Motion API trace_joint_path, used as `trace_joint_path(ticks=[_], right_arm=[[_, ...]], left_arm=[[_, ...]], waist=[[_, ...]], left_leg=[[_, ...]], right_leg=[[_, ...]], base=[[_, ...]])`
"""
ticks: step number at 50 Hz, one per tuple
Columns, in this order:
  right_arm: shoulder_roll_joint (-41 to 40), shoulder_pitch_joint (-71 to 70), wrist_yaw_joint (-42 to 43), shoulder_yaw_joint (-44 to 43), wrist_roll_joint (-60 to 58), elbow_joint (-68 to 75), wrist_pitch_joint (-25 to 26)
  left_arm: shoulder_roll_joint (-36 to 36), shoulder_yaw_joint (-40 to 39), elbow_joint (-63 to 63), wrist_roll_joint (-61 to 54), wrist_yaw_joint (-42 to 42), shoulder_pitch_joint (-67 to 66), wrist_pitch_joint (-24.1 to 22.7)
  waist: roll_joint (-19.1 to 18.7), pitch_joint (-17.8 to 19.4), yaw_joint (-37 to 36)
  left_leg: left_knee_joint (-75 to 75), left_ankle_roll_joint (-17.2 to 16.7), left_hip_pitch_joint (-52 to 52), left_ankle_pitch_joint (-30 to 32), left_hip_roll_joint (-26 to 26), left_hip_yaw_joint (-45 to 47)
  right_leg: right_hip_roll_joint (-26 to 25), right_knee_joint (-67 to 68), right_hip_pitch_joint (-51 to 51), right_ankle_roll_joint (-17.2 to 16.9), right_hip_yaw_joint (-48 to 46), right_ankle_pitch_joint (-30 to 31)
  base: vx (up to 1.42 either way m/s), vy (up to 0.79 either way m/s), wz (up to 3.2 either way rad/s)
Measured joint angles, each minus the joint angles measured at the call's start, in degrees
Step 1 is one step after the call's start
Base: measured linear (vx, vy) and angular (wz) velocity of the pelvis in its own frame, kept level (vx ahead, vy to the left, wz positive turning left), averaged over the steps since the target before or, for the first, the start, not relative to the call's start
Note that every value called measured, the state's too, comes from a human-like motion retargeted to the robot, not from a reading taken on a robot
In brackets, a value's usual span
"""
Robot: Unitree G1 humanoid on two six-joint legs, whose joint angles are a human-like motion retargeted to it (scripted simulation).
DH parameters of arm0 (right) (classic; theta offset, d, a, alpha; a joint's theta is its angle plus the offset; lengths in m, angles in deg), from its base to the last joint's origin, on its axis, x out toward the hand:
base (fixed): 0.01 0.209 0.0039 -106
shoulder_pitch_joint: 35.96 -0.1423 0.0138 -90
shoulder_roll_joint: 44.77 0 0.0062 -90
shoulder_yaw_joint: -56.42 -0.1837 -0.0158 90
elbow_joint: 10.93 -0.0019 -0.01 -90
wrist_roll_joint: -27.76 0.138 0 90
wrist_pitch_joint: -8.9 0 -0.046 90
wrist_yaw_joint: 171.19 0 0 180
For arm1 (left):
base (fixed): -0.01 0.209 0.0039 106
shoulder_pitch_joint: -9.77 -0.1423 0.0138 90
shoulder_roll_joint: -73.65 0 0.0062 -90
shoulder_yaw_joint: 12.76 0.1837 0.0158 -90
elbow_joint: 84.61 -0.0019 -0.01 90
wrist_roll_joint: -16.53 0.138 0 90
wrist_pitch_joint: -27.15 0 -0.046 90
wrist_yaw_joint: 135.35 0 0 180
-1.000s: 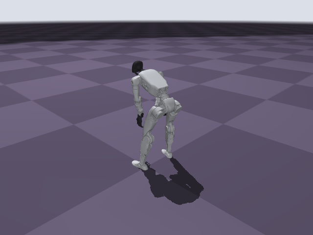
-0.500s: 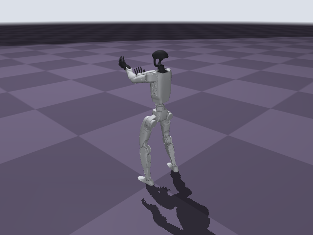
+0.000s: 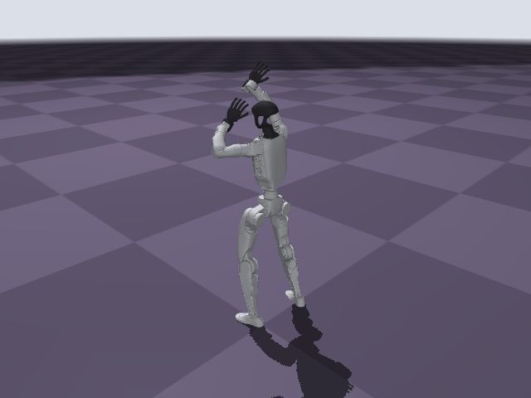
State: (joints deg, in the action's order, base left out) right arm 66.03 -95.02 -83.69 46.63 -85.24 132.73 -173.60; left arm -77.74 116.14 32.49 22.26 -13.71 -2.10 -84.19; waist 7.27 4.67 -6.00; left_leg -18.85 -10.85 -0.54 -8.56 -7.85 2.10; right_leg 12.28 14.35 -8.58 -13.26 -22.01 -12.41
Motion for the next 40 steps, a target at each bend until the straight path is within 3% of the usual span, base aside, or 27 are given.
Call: trace_joint_path(ticks=[2,3,5,7,10,14,18,20,22,27,30,35,37,40], right_arm=[[-6.95,-4.45,0.00,0.00,0.00,-20.45,0.00],[-2.24,-3.66,0.00,0.00,0.00,-10.82,0.00],[-9.02,-4.89,0.00,0.00,0.00,-22.69,0.00],[-1.95,-2.40,0.00,0.00,0.00,-3.59,0.00],[-4.87,-1.38,0.00,0.00,0.00,0.56,0.00],[-6.76,1.32,0.00,0.00,0.00,6.74,0.00],[-8.21,3.26,0.00,0.00,0.00,10.36,0.00],[-8.66,4.13,0.00,0.00,0.00,11.56,0.00],[-10.12,2.35,0.00,0.00,0.00,12.00,0.00],[-9.47,5.72,0.00,0.00,0.00,12.02,0.00],[-9.44,6.16,0.00,0.00,0.00,11.77,0.00],[-11.29,1.76,0.00,0.00,0.00,10.73,0.00],[-10.76,2.07,0.00,0.00,0.00,10.60,0.00],[-10.42,1.22,0.00,0.00,0.00,8.95,0.00]], left_arm=[[4.41,-5.36,3.47,4.40,-4.49,-4.41,2.96],[3.68,-7.63,2.68,6.04,-3.82,-6.35,3.76],[7.62,-10.05,5.62,3.00,-5.04,-8.22,2.33],[3.88,-12.61,3.59,3.41,-2.14,-10.71,3.07],[2.88,-12.65,4.67,1.95,-1.29,-10.84,2.58],[0.90,-13.73,5.11,0.34,-1.23,-10.65,3.10],[0.88,-13.53,6.87,0.42,-1.05,-11.65,3.37],[0.91,-13.41,8.04,1.00,-0.85,-12.22,3.51],[-0.11,-12.42,9.34,2.76,-0.35,-12.50,3.54],[1.59,-13.75,10.19,3.52,-0.98,-13.45,5.40],[2.67,-14.21,10.18,3.85,-0.96,-13.80,6.36],[2.64,-13.33,10.62,5.33,0.10,-13.48,6.62],[3.35,-14.23,10.56,4.85,-0.22,-12.80,6.54],[3.68,-14.56,10.50,4.39,-0.10,-11.97,5.66]], waist=[[-1.61,3.05,-2.55],[-0.90,3.31,-1.98],[-1.71,3.78,-4.77],[-0.08,2.63,-2.50],[-0.13,1.01,-2.90],[-1.74,-3.00,-4.39],[-2.19,-4.51,-4.58],[-2.78,-4.24,-4.16],[-3.21,-1.22,-2.39],[-5.41,1.05,-0.67],[-5.36,2.26,1.15],[-3.54,4.88,4.56],[-3.29,3.27,5.01],[-1.68,2.07,7.17]], left_leg=[[-5.25,-0.45,-2.37,0.14,0.89,0.72],[-7.12,-0.16,-3.27,-0.05,1.21,1.04],[-8.66,-0.52,-4.94,-1.31,2.35,1.43],[-8.01,0.69,-5.84,-3.43,2.36,2.98],[-3.25,1.54,-6.18,-5.41,2.34,5.81],[3.64,3.06,-4.86,-2.45,3.25,6.10],[5.02,4.50,-2.80,-2.37,3.90,5.41],[5.22,3.81,-1.01,-3.28,3.53,5.35],[6.32,2.74,1.98,-4.44,2.71,5.52],[8.74,2.92,9.32,-5.53,2.18,4.34],[9.56,3.20,11.59,-5.72,2.22,3.23],[10.98,2.53,13.41,-6.66,3.09,3.39],[11.11,2.27,13.86,-6.89,4.20,2.91],[10.72,1.63,14.02,-7.43,6.03,1.32]], right_leg=[[0.93,-0.25,-0.94,-0.18,0.10,-0.06],[1.16,-0.58,-1.46,-0.20,0.13,0.10],[1.85,-1.02,-1.96,-0.43,0.05,0.18],[1.75,-1.31,-2.29,-0.59,0.15,0.44],[1.40,-1.20,-2.76,-0.92,-0.24,0.48],[1.03,0.39,-2.30,0.29,0.54,1.40],[2.17,4.07,-1.35,1.83,1.71,3.21],[2.71,8.47,-0.43,3.23,2.31,4.50],[3.25,15.86,1.56,4.92,3.23,6.69],[5.45,37.77,10.06,9.20,5.92,15.33],[3.15,44.47,15.93,8.76,9.46,13.21],[1.89,40.35,23.07,7.26,8.65,7.47],[2.48,33.31,23.68,6.78,6.30,5.21],[1.56,19.27,23.02,3.02,4.72,3.25]], base=[[0.10,-0.05,-0.06],[0.12,-0.02,-0.08],[0.16,-0.01,-0.08],[0.18,0.04,-0.14],[0.23,0.08,-0.07],[0.28,0.14,-0.20],[0.30,0.21,-0.08],[0.31,0.25,0.00],[0.29,0.25,0.06],[0.27,0.21,0.29],[0.26,0.10,0.39],[0.28,0.04,0.13],[0.35,-0.01,0.28],[0.40,-0.07,0.60]])
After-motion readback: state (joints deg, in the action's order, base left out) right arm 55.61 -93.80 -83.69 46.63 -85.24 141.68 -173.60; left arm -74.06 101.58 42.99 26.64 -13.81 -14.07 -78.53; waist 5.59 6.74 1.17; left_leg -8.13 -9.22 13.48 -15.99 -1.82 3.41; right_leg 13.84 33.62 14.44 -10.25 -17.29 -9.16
